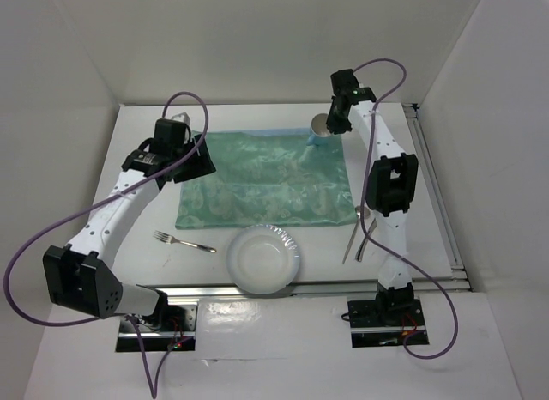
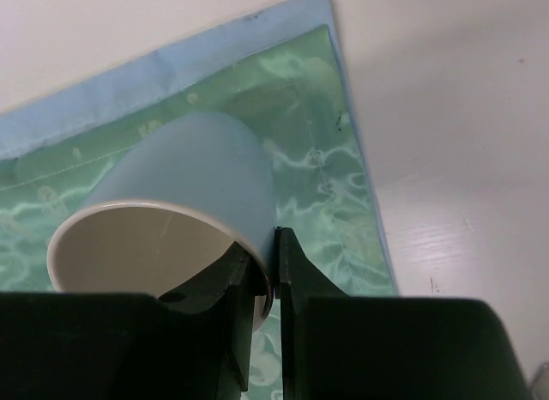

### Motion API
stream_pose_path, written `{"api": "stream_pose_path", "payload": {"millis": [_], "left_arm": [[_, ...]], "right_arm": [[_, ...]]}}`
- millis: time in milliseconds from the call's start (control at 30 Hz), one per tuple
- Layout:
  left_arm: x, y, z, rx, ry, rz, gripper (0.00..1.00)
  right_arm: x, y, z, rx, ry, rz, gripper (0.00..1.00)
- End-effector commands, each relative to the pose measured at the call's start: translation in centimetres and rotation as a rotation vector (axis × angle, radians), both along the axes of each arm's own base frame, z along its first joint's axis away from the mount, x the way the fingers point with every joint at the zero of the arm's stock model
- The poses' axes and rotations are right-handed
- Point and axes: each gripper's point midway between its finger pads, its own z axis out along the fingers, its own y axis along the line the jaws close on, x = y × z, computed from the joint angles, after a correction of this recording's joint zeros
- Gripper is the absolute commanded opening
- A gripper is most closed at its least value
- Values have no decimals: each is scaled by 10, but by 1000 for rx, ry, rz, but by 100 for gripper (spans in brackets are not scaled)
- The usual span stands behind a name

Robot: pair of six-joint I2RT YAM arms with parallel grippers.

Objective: Set the dinner table for one person

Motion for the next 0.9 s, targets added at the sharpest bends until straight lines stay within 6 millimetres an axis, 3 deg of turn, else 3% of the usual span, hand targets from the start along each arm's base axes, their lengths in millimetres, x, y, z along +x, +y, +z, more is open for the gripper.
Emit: {"api": "stream_pose_path", "payload": {"millis": [0,67,233,333,600,700,800,867], "left_arm": [[1,-3,-12,4,32,-9,74],[2,-3,-15,6,41,-9,74],[3,-4,-22,11,61,-9,74],[3,-9,-29,10,83,-24,74],[-3,-16,-25,4,86,-49,74],[-11,-17,-18,4,82,-58,76],[-34,-18,-29,17,130,-78,78],[-51,-21,-42,21,176,-103,78]], "right_arm": [[22,2,44,66,-129,29,0],[25,-1,26,68,-100,25,0],[23,-11,3,67,-52,11,0],[26,-10,3,69,-64,12,0],[26,-11,-17,59,-30,18,0],[29,-9,-21,66,-29,23,3],[34,-4,-22,86,-40,38,6],[36,-2,-17,96,-52,45,15]]}}
